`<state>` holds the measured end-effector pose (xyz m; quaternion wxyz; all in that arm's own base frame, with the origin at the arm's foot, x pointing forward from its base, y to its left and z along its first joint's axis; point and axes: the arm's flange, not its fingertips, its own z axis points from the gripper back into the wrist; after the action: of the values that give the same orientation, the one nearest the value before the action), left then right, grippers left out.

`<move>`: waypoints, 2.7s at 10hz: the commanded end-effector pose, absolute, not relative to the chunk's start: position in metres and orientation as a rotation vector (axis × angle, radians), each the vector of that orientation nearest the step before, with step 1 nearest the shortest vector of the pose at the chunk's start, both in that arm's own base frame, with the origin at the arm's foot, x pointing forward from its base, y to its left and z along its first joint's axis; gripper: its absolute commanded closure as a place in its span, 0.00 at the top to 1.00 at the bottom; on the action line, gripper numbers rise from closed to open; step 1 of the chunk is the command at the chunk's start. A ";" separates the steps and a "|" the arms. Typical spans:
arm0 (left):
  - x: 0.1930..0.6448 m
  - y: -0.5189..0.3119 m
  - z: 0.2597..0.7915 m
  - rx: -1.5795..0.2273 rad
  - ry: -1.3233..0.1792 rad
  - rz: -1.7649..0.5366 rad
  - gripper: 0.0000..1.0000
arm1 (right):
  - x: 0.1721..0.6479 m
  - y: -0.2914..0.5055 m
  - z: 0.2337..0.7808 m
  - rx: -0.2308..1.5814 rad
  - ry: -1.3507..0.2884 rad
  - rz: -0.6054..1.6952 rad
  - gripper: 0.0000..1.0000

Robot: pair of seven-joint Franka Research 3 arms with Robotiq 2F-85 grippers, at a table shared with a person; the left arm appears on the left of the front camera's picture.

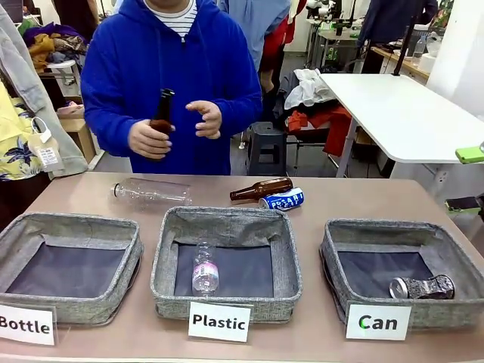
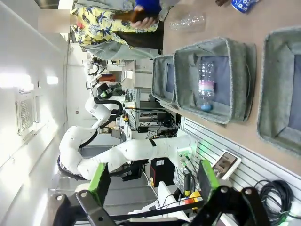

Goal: Sort the can waste into the basket.
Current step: Pick up the can waste from the table and place it in the right Fabric basket.

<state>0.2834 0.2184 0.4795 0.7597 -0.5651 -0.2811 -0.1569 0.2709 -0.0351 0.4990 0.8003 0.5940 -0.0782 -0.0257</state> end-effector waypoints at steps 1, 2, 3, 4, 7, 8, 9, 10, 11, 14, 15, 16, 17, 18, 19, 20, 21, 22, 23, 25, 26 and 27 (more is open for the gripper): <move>0.289 0.286 0.516 -1.309 -0.712 -0.267 1.00 | 0.269 -0.036 0.498 1.270 -0.174 -0.040 1.00; 0.290 0.313 0.532 -1.349 -0.758 -0.256 1.00 | 0.269 -0.036 0.498 1.270 -0.174 -0.040 1.00; 0.286 0.333 0.542 -1.330 -0.825 -0.205 1.00 | 0.269 -0.036 0.498 1.270 -0.174 -0.040 1.00; 0.275 0.345 0.547 -1.313 -0.889 -0.168 1.00 | 0.269 -0.036 0.498 1.270 -0.174 -0.040 1.00; 0.243 0.369 0.544 -1.300 -1.022 -0.070 1.00 | 0.269 -0.036 0.498 1.270 -0.174 -0.040 1.00; 0.234 0.371 0.544 -1.307 -1.040 -0.057 1.00 | 0.269 -0.036 0.498 1.270 -0.174 -0.040 1.00; 0.232 0.369 0.543 -1.308 -1.039 -0.066 1.00 | 0.269 -0.036 0.498 1.270 -0.174 -0.040 1.00; 0.234 0.362 0.544 -1.299 -1.021 -0.080 1.00 | 0.269 -0.036 0.498 1.270 -0.174 -0.040 1.00; 0.240 0.347 0.545 -1.298 -0.982 -0.119 1.00 | 0.269 -0.036 0.498 1.270 -0.174 -0.040 1.00; 0.282 0.281 0.540 -1.287 -0.771 -0.264 1.00 | 0.269 -0.036 0.498 1.270 -0.174 -0.040 1.00; 0.301 0.251 0.532 -1.284 -0.668 -0.324 1.00 | 0.269 -0.036 0.498 1.270 -0.174 -0.040 1.00; 0.316 0.226 0.524 -1.289 -0.587 -0.378 1.00 | 0.269 -0.036 0.498 1.270 -0.174 -0.040 1.00; 0.329 0.208 0.517 -1.270 -0.543 -0.401 1.00 | 0.269 -0.036 0.498 1.270 -0.174 -0.040 1.00; 0.337 0.195 0.512 -1.268 -0.511 -0.419 1.00 | 0.269 -0.036 0.498 1.270 -0.174 -0.040 1.00; 0.341 0.200 0.512 -1.256 -0.519 -0.405 1.00 | 0.269 -0.036 0.498 1.270 -0.174 -0.040 1.00; 0.336 0.213 0.517 -1.299 -0.542 -0.393 1.00 | 0.269 -0.036 0.498 1.270 -0.174 -0.040 1.00; 0.332 0.218 0.517 -1.264 -0.557 -0.364 1.00 | 0.269 -0.036 0.498 1.270 -0.174 -0.040 1.00; 0.319 0.240 0.524 -1.224 -0.665 -0.313 1.00 | 0.269 -0.036 0.498 1.270 -0.174 -0.040 1.00; 0.308 0.264 0.527 -1.214 -0.761 -0.233 1.00 | 0.269 -0.036 0.498 1.270 -0.174 -0.040 1.00; 0.295 0.281 0.522 -1.223 -0.787 -0.171 1.00 | 0.269 -0.036 0.498 1.270 -0.174 -0.040 1.00; 0.291 0.287 0.521 -1.232 -0.802 -0.145 1.00 | 0.269 -0.036 0.498 1.270 -0.174 -0.040 1.00; 0.294 0.285 0.522 -1.247 -0.781 -0.166 1.00 | 0.269 -0.036 0.498 1.270 -0.174 -0.040 1.00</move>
<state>0.2856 0.2940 0.5211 0.7452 -0.5566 -0.3598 -0.0740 0.2709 -0.0352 0.4987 0.8003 0.5939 -0.0780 -0.0262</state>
